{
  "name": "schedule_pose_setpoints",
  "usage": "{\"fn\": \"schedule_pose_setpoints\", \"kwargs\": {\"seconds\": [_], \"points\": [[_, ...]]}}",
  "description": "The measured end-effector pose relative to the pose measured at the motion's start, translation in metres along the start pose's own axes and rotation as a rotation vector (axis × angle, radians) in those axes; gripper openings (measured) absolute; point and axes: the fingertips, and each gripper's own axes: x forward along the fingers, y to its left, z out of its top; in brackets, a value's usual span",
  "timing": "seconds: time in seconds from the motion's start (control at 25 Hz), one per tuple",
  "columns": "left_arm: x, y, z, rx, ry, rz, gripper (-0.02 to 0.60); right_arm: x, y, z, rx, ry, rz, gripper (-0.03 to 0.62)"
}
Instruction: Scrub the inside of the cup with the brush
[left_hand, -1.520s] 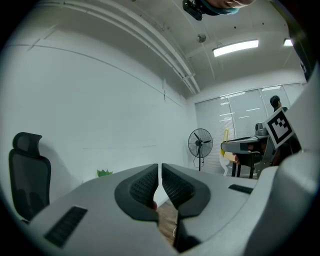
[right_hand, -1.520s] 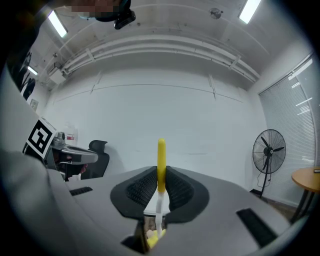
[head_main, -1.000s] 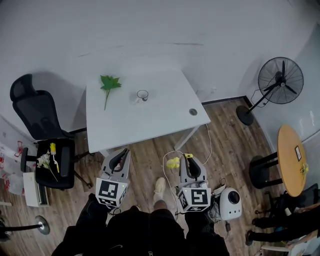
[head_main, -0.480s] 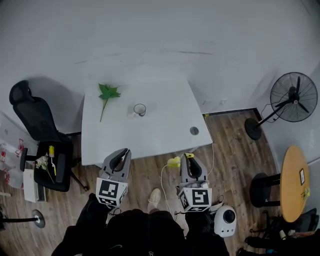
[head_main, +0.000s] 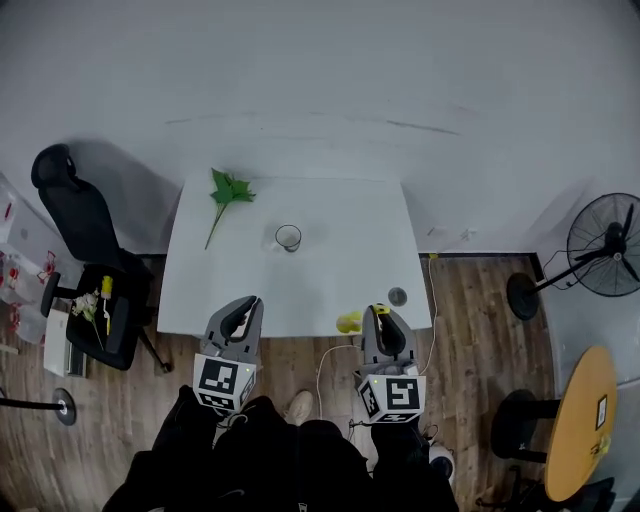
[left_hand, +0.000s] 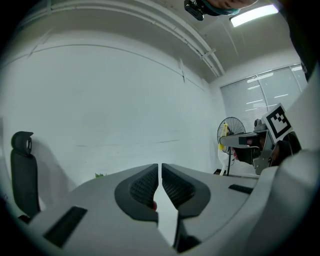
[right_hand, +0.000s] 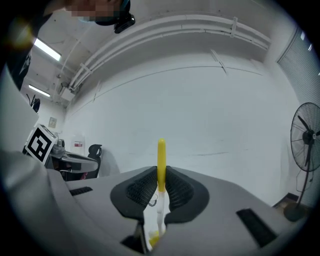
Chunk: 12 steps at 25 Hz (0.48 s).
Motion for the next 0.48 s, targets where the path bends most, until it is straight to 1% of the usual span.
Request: {"fn": "schedule_pose_setpoints", "kwargs": {"seconds": [0.24, 0.48], "points": [[0.019, 0.016, 0.002, -0.004, 0.011, 0.075, 0.04, 0.041, -0.012, 0.009, 0.019, -0.03, 0.065, 0.066], [0.037, 0.047, 0.001, -0.017, 0.024, 0.129, 0.04, 0.089, -0.006, 0.022, 0.023, -0.057, 0.12, 0.066]]}}
